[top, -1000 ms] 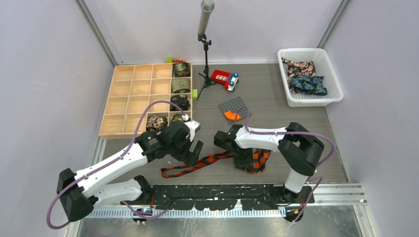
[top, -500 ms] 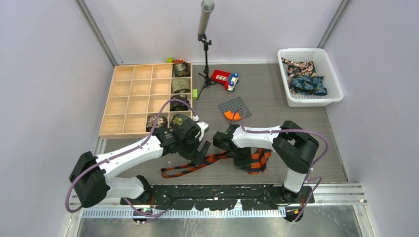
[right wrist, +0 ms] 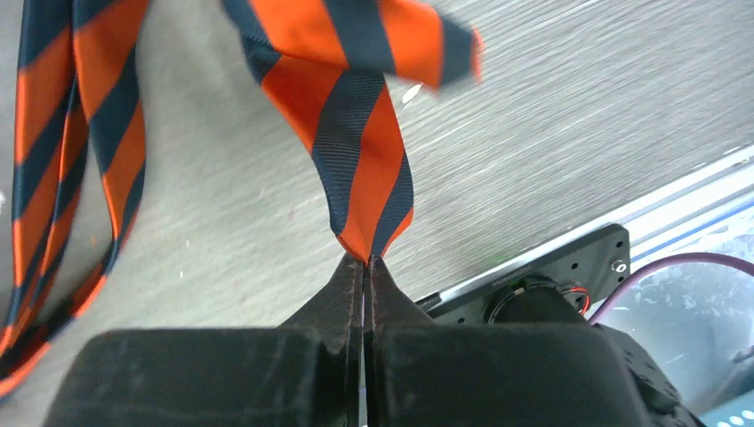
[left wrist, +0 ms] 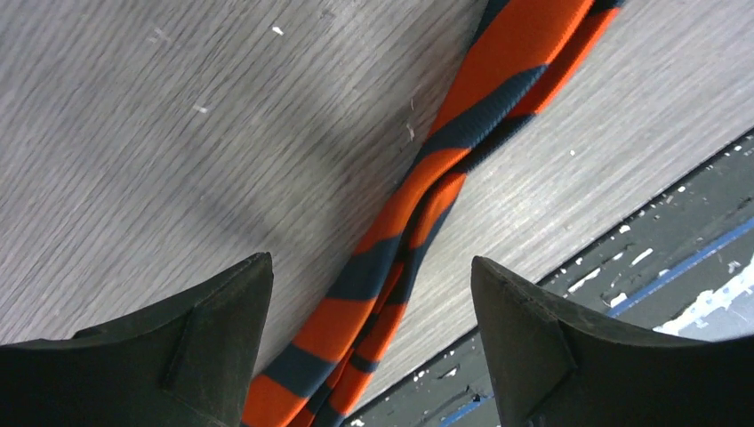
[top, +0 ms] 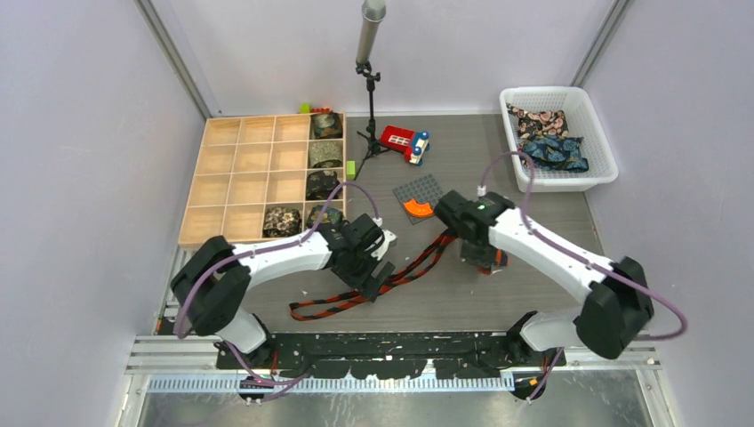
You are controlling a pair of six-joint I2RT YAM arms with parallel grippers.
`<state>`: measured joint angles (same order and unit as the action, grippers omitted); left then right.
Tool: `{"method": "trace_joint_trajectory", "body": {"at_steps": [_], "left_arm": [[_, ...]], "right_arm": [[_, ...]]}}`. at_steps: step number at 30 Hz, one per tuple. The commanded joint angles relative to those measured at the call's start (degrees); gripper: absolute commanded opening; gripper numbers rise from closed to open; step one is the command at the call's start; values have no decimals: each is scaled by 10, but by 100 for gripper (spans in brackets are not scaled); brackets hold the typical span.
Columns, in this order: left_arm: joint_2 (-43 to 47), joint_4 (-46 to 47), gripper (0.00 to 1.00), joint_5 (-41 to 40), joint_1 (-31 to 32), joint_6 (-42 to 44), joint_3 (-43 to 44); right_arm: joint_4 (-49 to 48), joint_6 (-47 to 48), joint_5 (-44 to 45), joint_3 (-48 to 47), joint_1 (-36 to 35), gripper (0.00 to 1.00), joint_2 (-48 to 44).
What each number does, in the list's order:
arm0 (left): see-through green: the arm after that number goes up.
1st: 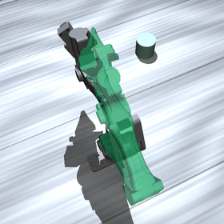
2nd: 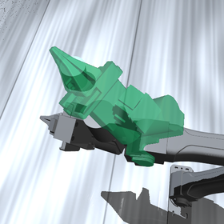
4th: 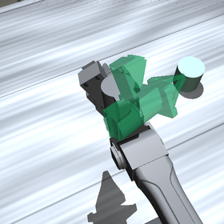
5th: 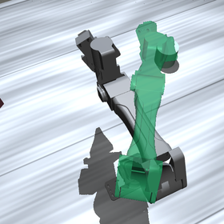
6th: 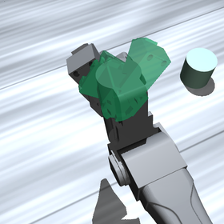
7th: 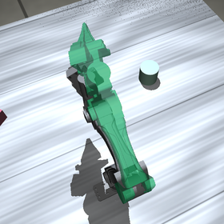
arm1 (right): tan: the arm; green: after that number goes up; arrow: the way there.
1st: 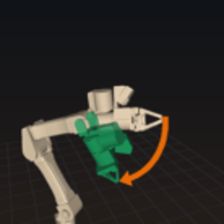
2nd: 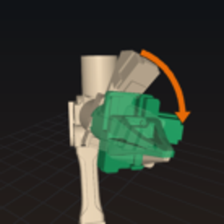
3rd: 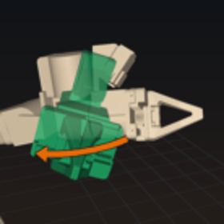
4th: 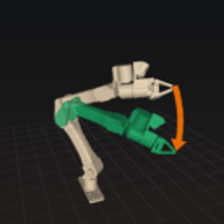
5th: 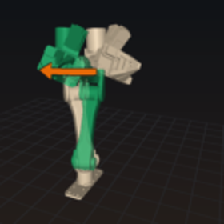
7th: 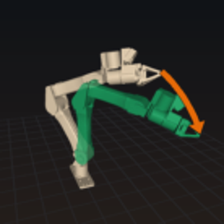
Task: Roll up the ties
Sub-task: Flatten out the tie at the center of the board.
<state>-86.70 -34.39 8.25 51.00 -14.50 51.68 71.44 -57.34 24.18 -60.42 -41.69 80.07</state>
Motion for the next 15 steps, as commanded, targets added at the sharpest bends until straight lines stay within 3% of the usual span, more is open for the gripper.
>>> {"method": "trace_joint_trajectory", "body": {"at_steps": [1, 3, 4, 8, 9, 15], "left_arm": [[-38, 26, 81, 24, 2, 25, 30], [-59, 29, 72, 29, 1, 24, 35], [-67, 29, 63, 34, 1, 25, 38], [-107, 7, 9, 61, 1, 28, 58], [-114, -3, 1, 72, 2, 29, 65], [-113, -49, 0, 171, -3, 15, 68]], "right_arm": [[28, -9, 84, -8, 60, 0, -76], [26, -2, 97, -7, 91, 0, -102], [24, 2, 102, -7, 105, 0, -113], [10, 25, 112, -9, 166, 0, -146], [9, 31, 115, -13, 181, 0, -148], [-14, 98, 105, -39, 315, 0, -125]]}}
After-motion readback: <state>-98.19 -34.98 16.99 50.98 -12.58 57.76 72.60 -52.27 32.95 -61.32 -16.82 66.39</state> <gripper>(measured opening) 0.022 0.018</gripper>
